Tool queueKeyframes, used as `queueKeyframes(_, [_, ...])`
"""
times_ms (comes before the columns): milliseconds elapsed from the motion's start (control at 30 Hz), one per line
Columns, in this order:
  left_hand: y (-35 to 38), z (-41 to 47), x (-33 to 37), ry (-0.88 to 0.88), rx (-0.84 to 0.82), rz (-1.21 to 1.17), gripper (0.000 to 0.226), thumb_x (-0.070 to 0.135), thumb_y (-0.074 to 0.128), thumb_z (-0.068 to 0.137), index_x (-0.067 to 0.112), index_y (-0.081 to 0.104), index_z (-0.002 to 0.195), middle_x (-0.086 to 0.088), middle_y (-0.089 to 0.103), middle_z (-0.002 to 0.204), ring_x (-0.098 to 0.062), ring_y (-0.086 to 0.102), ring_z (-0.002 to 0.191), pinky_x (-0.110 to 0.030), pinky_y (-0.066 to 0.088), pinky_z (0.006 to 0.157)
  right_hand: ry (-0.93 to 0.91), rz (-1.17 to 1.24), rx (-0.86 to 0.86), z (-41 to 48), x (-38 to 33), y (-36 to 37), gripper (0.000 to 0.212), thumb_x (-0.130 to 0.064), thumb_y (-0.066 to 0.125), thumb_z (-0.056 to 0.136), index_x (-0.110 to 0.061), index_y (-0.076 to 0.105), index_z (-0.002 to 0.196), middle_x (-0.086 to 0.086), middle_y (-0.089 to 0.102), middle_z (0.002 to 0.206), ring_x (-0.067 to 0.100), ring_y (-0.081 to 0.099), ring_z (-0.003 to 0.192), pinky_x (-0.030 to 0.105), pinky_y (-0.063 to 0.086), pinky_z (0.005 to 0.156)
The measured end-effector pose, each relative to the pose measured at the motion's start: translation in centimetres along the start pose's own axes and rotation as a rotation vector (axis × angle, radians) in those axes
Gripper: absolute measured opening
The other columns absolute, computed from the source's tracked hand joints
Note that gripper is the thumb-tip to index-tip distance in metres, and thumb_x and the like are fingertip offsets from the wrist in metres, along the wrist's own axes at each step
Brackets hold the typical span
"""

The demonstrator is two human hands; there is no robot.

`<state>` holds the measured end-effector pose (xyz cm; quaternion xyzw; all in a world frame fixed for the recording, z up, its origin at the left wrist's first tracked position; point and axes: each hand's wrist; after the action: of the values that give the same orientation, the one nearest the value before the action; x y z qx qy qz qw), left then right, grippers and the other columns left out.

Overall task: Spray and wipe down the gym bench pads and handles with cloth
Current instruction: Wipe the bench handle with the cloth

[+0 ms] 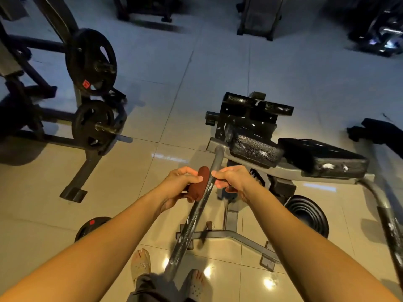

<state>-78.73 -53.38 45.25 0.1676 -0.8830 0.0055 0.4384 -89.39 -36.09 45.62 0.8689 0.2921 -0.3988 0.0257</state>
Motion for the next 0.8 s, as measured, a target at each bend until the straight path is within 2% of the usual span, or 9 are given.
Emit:
queueKeyframes(133, [0.6,-0.5,-0.9,0.031,0.058,-0.065,0.046,0.011,0.074,0.091,0.03,0.059,0.131,-0.018,0.073,0.111,-0.032,0.074,0.089,-0.03,0.056,0.057,-0.026,0.01,0.043,-0.1,0.4,0.7,0.038,-0.032,0.082,0.086,-0.004,0.073,0.11,0.008,0.077,0.08,0.006,0.064,0.053,0.031,0.044,0.069])
queueKeyframes(200, [0.9,-0.8,-1.5,0.088,0.068,-0.107,0.051,0.009,0.073,0.092,0.028,0.061,0.138,-0.016,0.072,0.118,-0.031,0.074,0.095,-0.026,0.057,0.058,-0.035,0.031,0.069,-0.2,0.6,1.1,0.036,-0.03,0.081,0.086,-0.003,0.074,0.108,0.008,0.076,0.081,0.006,0.064,0.053,0.028,0.044,0.066])
queueKeyframes(267, [1.2,-1.3,-1.8,0.13,0.076,-0.104,0.047,0.006,0.071,0.093,0.021,0.064,0.138,-0.012,0.072,0.122,-0.03,0.073,0.099,-0.023,0.057,0.057,-0.033,0.041,0.08,-0.3,0.6,1.3,0.035,-0.03,0.082,0.086,-0.003,0.074,0.106,0.005,0.075,0.078,0.006,0.065,0.052,0.029,0.044,0.066])
queueKeyframes(333, [1.2,-2.0,-1.8,0.138,0.087,-0.073,0.045,0.003,0.071,0.093,0.018,0.065,0.135,-0.008,0.073,0.119,-0.027,0.074,0.095,-0.025,0.059,0.056,-0.033,0.044,0.076,-0.2,0.7,1.1,0.035,-0.03,0.083,0.085,-0.003,0.075,0.105,0.004,0.075,0.076,0.006,0.065,0.053,0.029,0.044,0.066])
queueKeyframes(433, [-0.1,-3.7,-3.0,0.081,0.077,-0.02,0.045,0.001,0.072,0.091,0.016,0.067,0.133,-0.007,0.073,0.117,-0.027,0.076,0.091,-0.038,0.065,0.068,-0.032,0.053,0.06,-0.1,0.9,1.0,0.035,-0.029,0.081,0.086,0.0,0.075,0.105,0.007,0.076,0.079,0.006,0.063,0.053,0.028,0.041,0.062])
queueKeyframes(533, [-2.0,-5.3,-4.7,-0.006,0.043,-0.048,0.043,0.001,0.075,0.087,0.016,0.07,0.127,-0.011,0.074,0.117,-0.033,0.076,0.094,-0.048,0.063,0.077,-0.051,0.063,0.083,-0.3,1.1,1.2,0.03,-0.027,0.079,0.088,-0.001,0.076,0.103,0.005,0.074,0.076,0.006,0.063,0.054,0.027,0.041,0.061])
queueKeyframes(633, [-0.7,-4.8,-3.3,0.055,0.082,-0.054,0.037,0.005,0.075,0.088,0.023,0.072,0.121,-0.009,0.074,0.116,-0.031,0.075,0.093,-0.037,0.063,0.064,-0.07,0.069,0.121,-0.6,0.9,1.6,0.027,-0.024,0.079,0.088,0.0,0.075,0.1,0.006,0.073,0.073,0.008,0.064,0.055,0.024,0.042,0.057])
queueKeyframes(733, [1.7,-1.9,-0.3,0.17,0.117,0.016,0.044,0.01,0.075,0.09,0.021,0.067,0.132,-0.005,0.07,0.119,-0.026,0.073,0.094,-0.033,0.062,0.06,-0.081,0.064,0.144,-1.2,0.5,1.9,0.022,-0.022,0.077,0.09,-0.001,0.074,0.097,0.006,0.072,0.072,0.011,0.065,0.058,0.023,0.043,0.056])
queueKeyframes(800, [1.9,-0.8,0.5,0.173,0.107,0.079,0.047,0.009,0.075,0.091,0.02,0.065,0.136,-0.006,0.068,0.122,-0.026,0.072,0.096,-0.03,0.061,0.06,-0.083,0.06,0.152,-1.5,0.5,1.9,0.021,-0.023,0.077,0.091,-0.003,0.074,0.095,0.006,0.072,0.074,0.012,0.066,0.061,0.025,0.044,0.059])
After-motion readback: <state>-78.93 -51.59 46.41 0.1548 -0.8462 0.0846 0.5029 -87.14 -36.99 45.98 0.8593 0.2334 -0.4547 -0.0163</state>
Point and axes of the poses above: each hand's wrist, its own z-axis towards the middle knuckle, its own y-axis out of the palm, x = y × z
